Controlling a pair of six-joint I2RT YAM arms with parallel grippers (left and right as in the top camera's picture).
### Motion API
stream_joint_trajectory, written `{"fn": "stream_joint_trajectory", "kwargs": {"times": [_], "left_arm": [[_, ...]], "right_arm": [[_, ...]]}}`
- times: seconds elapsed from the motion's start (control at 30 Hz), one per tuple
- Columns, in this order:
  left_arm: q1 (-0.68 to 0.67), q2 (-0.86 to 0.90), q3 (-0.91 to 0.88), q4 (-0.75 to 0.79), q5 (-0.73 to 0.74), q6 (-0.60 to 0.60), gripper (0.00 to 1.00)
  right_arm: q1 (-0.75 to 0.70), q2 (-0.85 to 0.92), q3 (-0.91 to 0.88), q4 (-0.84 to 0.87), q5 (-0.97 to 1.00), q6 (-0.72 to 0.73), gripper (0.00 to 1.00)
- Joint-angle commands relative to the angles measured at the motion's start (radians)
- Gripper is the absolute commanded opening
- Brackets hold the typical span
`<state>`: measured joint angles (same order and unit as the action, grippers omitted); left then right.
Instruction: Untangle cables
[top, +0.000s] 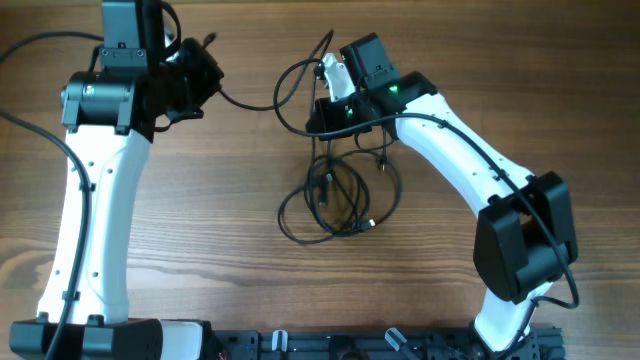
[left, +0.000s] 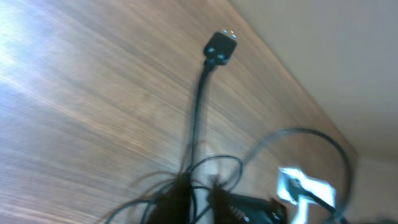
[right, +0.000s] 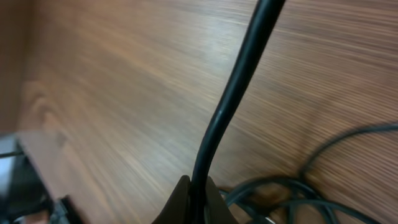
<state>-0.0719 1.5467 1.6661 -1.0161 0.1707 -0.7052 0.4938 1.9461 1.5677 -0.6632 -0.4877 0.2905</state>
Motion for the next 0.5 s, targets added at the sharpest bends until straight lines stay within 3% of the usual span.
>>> {"fn": "stream_joint_trajectory", "kwargs": {"times": [0.0,0.07,0.1,0.23,0.27,0.3,0.47], "left_arm": [[-0.002,0.038,0.002,-0.029,-0.098,-0.055,0.71],[-0.001,0.061,0.002,-0.043,-0.036,-0.029,0.98],[0.005,0.073,0.002,-0.053,0.016,0.005,1.00],[0.085,0.109,0.002,-0.041,0.326,0.131,1.00],[0.110,0.109,0.002,-0.022,0.483,0.254,1.00],[0.114,0.109,0.002,-0.028,0.534,0.320,0.98],[0.113,0.115,0.002,-0.185,0.533,0.490,0.87]], "right_arm": [[-0.001,-0.116,0.073,-0.014,0.132,-0.002,0.06],[-0.001,-0.160,0.073,-0.018,0.137,-0.002,0.07],[-0.001,-0.195,0.073,-0.029,0.162,0.002,0.09],[-0.001,-0.253,0.073,-0.072,0.217,0.026,0.14],[-0.001,-0.253,0.073,-0.083,0.217,0.036,0.15],[-0.001,-0.252,0.073,-0.086,0.218,0.051,0.15],[-0.001,-0.252,0.073,-0.101,0.217,0.052,0.20]]}}
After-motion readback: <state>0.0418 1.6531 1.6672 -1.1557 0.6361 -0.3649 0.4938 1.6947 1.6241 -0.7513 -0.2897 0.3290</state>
